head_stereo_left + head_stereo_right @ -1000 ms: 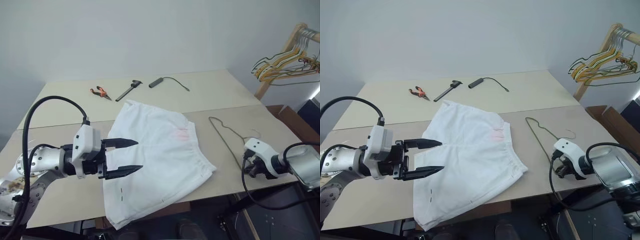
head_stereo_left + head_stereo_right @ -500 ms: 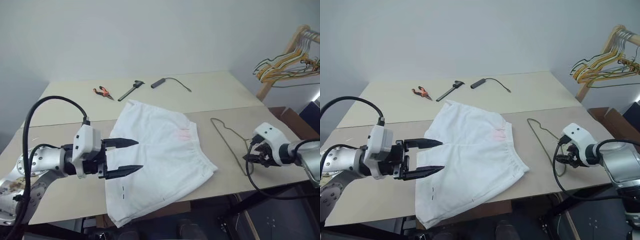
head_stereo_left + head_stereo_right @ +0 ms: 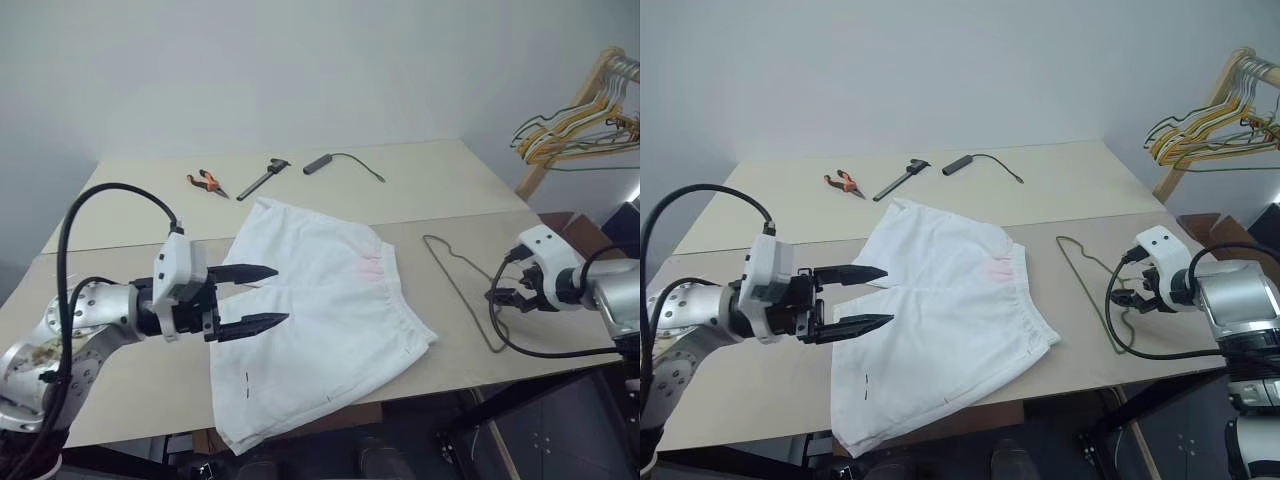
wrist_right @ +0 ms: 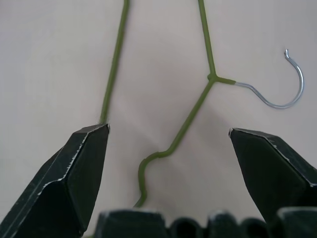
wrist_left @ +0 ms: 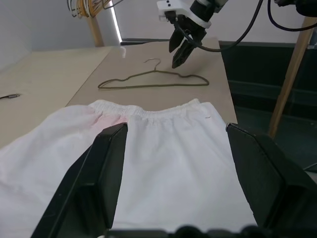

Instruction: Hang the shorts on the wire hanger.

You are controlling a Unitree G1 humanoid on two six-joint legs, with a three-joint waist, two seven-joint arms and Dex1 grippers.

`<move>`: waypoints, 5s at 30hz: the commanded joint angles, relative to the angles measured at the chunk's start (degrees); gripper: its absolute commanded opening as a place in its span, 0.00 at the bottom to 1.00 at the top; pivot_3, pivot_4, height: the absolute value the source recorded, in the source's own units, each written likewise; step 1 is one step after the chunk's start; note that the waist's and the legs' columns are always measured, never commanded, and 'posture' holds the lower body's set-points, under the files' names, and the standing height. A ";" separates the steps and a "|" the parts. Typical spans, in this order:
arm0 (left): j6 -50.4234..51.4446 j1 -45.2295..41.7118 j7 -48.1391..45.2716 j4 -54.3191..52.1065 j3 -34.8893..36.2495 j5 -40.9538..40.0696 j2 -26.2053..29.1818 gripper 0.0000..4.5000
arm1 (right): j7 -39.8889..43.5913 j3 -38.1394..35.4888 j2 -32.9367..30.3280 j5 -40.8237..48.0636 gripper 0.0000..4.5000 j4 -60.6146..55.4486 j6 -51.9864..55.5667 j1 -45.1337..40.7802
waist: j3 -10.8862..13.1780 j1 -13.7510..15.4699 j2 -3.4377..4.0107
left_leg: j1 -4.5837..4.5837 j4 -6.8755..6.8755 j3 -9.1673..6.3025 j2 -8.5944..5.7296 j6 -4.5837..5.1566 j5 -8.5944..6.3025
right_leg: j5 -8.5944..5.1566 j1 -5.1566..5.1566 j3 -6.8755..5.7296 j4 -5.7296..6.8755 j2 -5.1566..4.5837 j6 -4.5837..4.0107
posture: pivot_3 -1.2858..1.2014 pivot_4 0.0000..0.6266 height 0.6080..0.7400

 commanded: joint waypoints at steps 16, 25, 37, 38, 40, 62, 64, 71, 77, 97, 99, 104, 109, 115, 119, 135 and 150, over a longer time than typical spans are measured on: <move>3.11 -0.22 3.47 -1.60 1.51 0.56 -0.47 0.77 | 7.06 4.46 2.25 -2.32 1.00 -3.54 0.01 -1.67 | 1.20 -1.06 0.12 | -0.14 0.01 -0.42 0.01 0.09 -0.06 | 0.06 -0.13 0.06 0.04 -0.04 0.08 | 0.49 0.07 1.00; 3.23 0.44 2.32 -3.62 2.89 -0.54 0.39 0.77 | 9.35 7.00 0.50 -5.71 0.96 7.91 -6.02 -0.77 | 1.19 0.34 0.12 | -0.14 0.05 -0.26 -0.04 0.09 -0.05 | 0.09 -0.06 0.00 -0.02 -0.06 0.11 | 0.48 0.06 1.00; 2.87 -1.52 1.35 -1.17 1.41 0.78 -0.66 0.77 | 15.97 6.68 -0.43 -4.16 0.10 3.65 -4.26 1.96 | 1.17 -0.17 0.11 | -0.09 0.06 -0.16 0.00 0.09 -0.05 | 0.08 -0.03 -0.03 -0.01 -0.03 0.10 | 0.47 0.07 1.00; 2.92 -1.44 1.34 -1.37 1.36 0.72 -0.83 0.77 | 15.47 6.28 -0.31 -4.09 0.02 3.14 -3.93 2.35 | 1.17 -0.18 0.11 | -0.11 0.06 -0.18 0.01 0.09 -0.05 | 0.08 -0.05 -0.03 -0.01 -0.02 0.10 | 0.47 0.06 1.00; 2.82 -1.78 1.47 -1.31 0.89 1.13 -1.09 0.77 | 14.54 5.17 -0.16 -3.78 0.01 1.64 -3.28 3.21 | 1.16 -0.18 0.10 | -0.12 0.06 -0.20 0.02 0.09 -0.05 | 0.08 -0.06 -0.04 -0.01 -0.01 0.10 | 0.47 0.05 1.00; 1.82 -14.05 4.75 8.23 -3.47 5.15 -7.78 0.77 | -23.66 -16.63 10.94 -9.49 0.01 -23.04 -17.20 8.22 | 1.07 -1.76 0.18 | -0.44 0.11 -0.26 -0.07 0.07 -0.04 | 0.14 -0.24 0.01 -0.03 -0.05 0.16 | 0.45 0.00 1.00; 3.17 -17.30 5.83 11.11 -2.90 4.48 -8.63 0.77 | -26.31 -12.29 8.24 -15.97 0.01 -24.05 -33.18 10.46 | 1.05 -2.30 0.19 | -0.63 0.16 -0.30 -0.08 0.06 -0.04 | 0.16 -0.40 0.00 -0.02 -0.06 0.19 | 0.45 0.00 1.00; 11.52 -27.29 9.05 19.05 -0.42 0.20 -9.60 0.77 | -42.52 0.25 -1.36 -39.70 0.01 -13.93 -73.38 9.97 | 1.01 -4.82 0.14 | -0.87 0.34 -0.44 -0.10 0.01 -0.01 | 0.25 -0.69 0.11 0.11 -0.10 0.27 | 0.45 0.00 1.00; 14.06 -32.87 5.95 24.76 -3.20 1.94 -8.42 0.77 | -48.47 4.54 -1.82 -48.28 0.01 -7.58 -87.41 3.68 | 0.98 -6.62 0.11 | -0.82 0.35 -0.48 -0.12 -0.05 0.04 | 0.32 -0.68 0.23 0.15 -0.08 0.26 | 0.45 0.00 1.00; 6.28 -37.06 -9.76 33.63 -19.37 16.23 -11.19 0.77 | -36.09 1.94 2.97 -44.54 0.01 -11.20 -86.12 -1.54 | 0.96 -8.85 0.12 | -0.78 0.47 -0.64 -0.11 -0.06 0.04 | 0.38 -0.58 0.22 0.23 -0.10 0.28 | 0.43 0.00 1.00; 5.28 -37.16 -10.45 34.51 -20.81 17.98 -11.82 0.77 | -35.43 1.59 3.32 -44.51 0.01 -11.78 -85.58 -1.76 | 0.96 -9.10 0.12 | -0.78 0.49 -0.67 -0.12 -0.06 0.04 | 0.39 -0.56 0.22 0.24 -0.10 0.28 | 0.43 0.00 1.00; 5.08 -38.40 -8.26 36.80 -21.85 21.40 -14.85 0.72 | -34.40 0.98 4.00 -44.34 0.00 -13.18 -84.48 -1.93 | 0.96 -9.54 0.12 | -0.79 0.52 -0.72 -0.12 -0.05 0.04 | 0.41 -0.53 0.18 0.23 -0.12 0.31 | 0.43 0.00 1.00; 5.45 -39.27 -6.69 38.63 -20.34 22.38 -16.96 0.42 | -33.95 0.86 4.18 -44.45 0.00 -14.00 -84.11 -1.70 | 0.96 -9.65 0.13 | -0.78 0.54 -0.74 -0.12 -0.05 0.04 | 0.42 -0.52 0.18 0.24 -0.12 0.31 | 0.43 0.00 1.00; 5.81 -38.84 -7.57 37.78 -19.47 22.26 -16.43 0.01 | -33.82 1.09 4.30 -44.57 0.00 -13.88 -84.10 -1.98 | 0.96 -9.74 0.12 | -0.78 0.54 -0.76 -0.10 -0.05 0.04 | 0.44 -0.52 0.18 0.25 -0.14 0.32 | 0.43 0.00 1.00; 5.89 -38.26 -7.43 36.85 -18.81 22.53 -16.07 0.01 | -33.44 1.25 4.41 -44.26 0.00 -13.86 -84.50 -2.09 | 0.95 -9.62 0.13 | -0.77 0.54 -0.78 -0.10 -0.05 0.04 | 0.45 -0.50 0.17 0.26 -0.15 0.33 | 0.43 0.00 1.00; -2.38 -33.56 -9.41 32.06 -22.13 31.19 -7.17 0.00 | 5.86 -5.25 -8.10 15.19 0.99 -29.87 -56.71 5.73 | 0.95 -9.22 0.13 | -0.61 0.66 -1.00 -0.05 -0.02 0.02 | 0.47 -0.09 -0.04 0.22 -0.24 0.38 | 0.45 0.00 1.00; -6.85 -32.05 -14.30 27.88 -22.06 32.97 -6.00 0.00 | 28.03 13.21 -4.24 7.39 0.99 -18.02 -22.70 -21.20 | 0.82 -6.14 0.30 | -1.12 0.73 -0.92 -0.06 0.01 0.01 | 0.49 -0.83 -0.05 0.32 -0.25 0.36 | 0.46 0.00 1.00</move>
